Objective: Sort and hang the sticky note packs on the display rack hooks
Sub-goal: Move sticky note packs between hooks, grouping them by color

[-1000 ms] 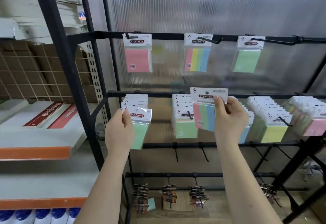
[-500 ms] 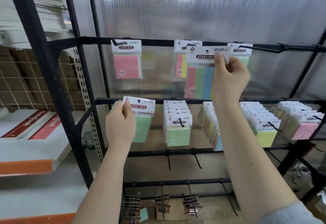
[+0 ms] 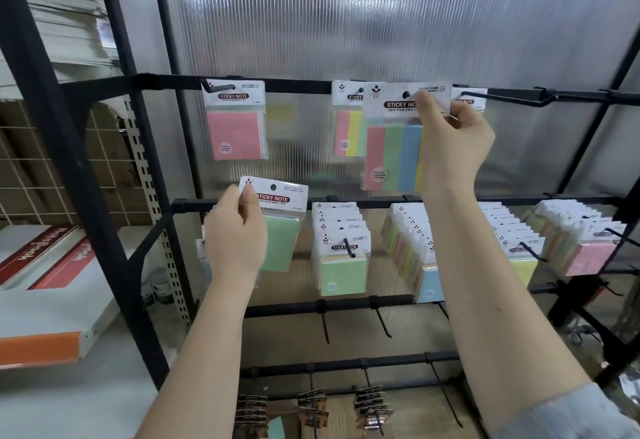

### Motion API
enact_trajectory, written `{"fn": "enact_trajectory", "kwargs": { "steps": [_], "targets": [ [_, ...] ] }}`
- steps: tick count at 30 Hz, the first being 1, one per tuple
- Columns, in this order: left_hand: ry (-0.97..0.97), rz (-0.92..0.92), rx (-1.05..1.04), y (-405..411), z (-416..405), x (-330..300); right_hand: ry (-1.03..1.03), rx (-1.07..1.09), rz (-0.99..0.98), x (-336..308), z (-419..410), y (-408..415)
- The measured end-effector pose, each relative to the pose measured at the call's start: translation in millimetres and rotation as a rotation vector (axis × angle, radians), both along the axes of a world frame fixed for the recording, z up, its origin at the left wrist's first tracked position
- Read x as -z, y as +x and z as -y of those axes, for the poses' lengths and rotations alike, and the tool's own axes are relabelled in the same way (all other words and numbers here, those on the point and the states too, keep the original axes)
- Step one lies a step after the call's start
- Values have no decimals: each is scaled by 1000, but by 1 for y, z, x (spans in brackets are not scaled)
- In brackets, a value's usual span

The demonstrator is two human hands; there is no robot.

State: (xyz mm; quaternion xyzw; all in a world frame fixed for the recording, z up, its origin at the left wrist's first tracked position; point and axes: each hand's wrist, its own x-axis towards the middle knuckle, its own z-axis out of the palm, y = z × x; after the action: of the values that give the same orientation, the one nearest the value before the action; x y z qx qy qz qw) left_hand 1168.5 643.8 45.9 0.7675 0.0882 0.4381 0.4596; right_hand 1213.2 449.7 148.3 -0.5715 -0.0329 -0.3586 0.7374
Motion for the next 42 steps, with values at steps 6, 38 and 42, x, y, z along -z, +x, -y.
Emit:
{"fn": "enact_trajectory", "kwargs": {
  "steps": [6,38,42],
  "targets": [
    [35,34,17,2,2,-9,-48,5,-43,0,3,9],
    [72,152,-101,33,94,-24,-427,-106,-100,-13,6,153],
    [54,144,-66,27,99,-28,-442,-91,-88,-3,21,142]
  ]
}}
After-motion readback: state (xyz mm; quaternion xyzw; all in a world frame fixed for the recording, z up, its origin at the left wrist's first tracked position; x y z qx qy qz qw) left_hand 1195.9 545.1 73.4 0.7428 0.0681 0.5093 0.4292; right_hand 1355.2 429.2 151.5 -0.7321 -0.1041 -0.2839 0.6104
